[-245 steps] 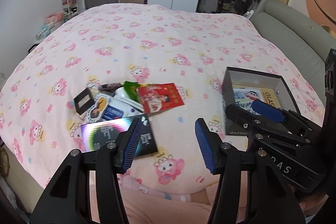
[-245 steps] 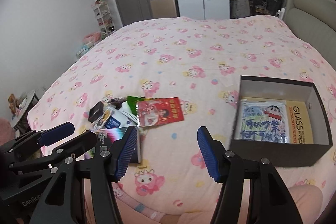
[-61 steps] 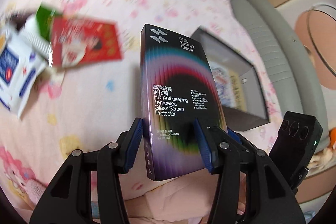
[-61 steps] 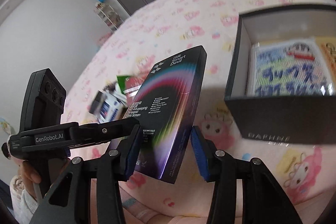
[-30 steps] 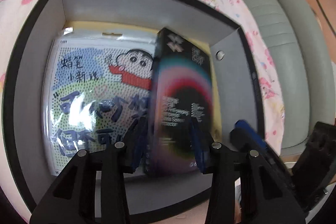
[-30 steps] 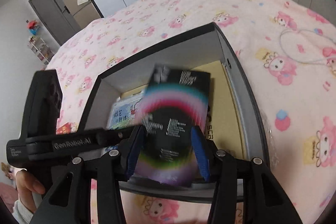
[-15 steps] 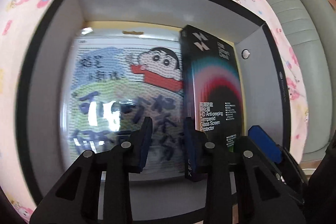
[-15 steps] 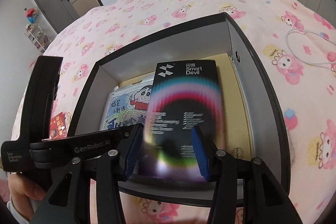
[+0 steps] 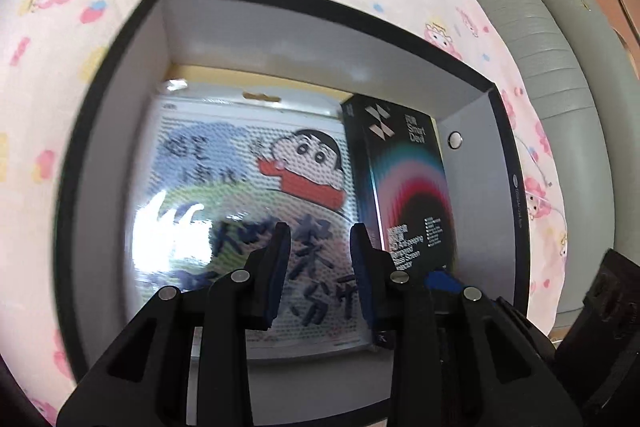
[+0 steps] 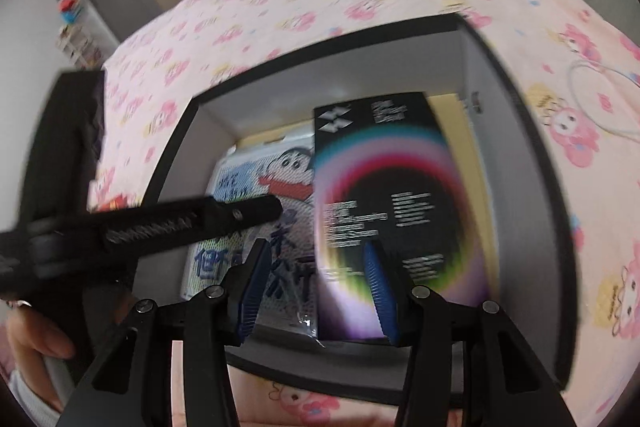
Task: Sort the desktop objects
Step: 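Lower the Smart Devil box upright into the DAPHNE box beside the bead-art kit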
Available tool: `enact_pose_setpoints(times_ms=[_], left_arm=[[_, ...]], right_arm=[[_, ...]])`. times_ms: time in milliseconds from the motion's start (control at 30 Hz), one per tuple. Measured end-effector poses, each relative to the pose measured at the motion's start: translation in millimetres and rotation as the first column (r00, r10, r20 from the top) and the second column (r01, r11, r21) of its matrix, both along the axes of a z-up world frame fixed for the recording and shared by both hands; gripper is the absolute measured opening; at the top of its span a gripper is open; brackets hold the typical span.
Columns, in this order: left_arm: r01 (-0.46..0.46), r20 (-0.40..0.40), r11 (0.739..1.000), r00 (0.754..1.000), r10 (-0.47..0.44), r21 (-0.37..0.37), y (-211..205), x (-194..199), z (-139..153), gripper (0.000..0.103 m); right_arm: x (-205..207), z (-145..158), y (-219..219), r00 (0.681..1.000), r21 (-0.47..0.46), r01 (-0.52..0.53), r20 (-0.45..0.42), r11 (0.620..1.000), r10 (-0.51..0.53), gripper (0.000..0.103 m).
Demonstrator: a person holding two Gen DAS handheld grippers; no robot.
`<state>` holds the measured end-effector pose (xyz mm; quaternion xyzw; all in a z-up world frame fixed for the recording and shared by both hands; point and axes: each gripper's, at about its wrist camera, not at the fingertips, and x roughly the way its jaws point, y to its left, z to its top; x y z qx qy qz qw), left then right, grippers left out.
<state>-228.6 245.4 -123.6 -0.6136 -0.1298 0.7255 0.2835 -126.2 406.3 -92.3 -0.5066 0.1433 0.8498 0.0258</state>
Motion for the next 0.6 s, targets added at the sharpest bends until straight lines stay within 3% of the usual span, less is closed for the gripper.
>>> enact_pose_setpoints(times_ms=[133, 233, 333, 600], left_arm=[[0.011, -0.004, 1.000, 1.000, -0.011, -0.012, 6.0, -6.6, 3.9, 0.030], [0.030, 0.013, 0.999, 0.999, -0.030, -0.014, 28.2, -18.6, -9.6, 0.030], [0.061, 0.036, 0.998, 0.997, -0.061, -0.002, 50.3, -23.4, -15.3, 0.030], [0.117, 0.060, 0.993, 0.991, -0.117, 0.000, 89.0, -25.1, -20.8, 0.034]], right_arm=[[-11.6, -10.8, -5.4, 0.998, 0.025, -0.021, 0.056, 0.999, 0.020, 0.046], [-15.8, -11.0, -6.2, 0.997, 0.065, -0.020, 0.070, 0.998, 0.015, 0.047], [-16.0, -10.8, 0.9, 0.996, 0.097, 0.022, 0.079, 0.995, -0.030, 0.047], [-5.3, -8.8, 25.5, 0.989, 0.054, 0.128, 0.065, 0.990, -0.131, 0.047]])
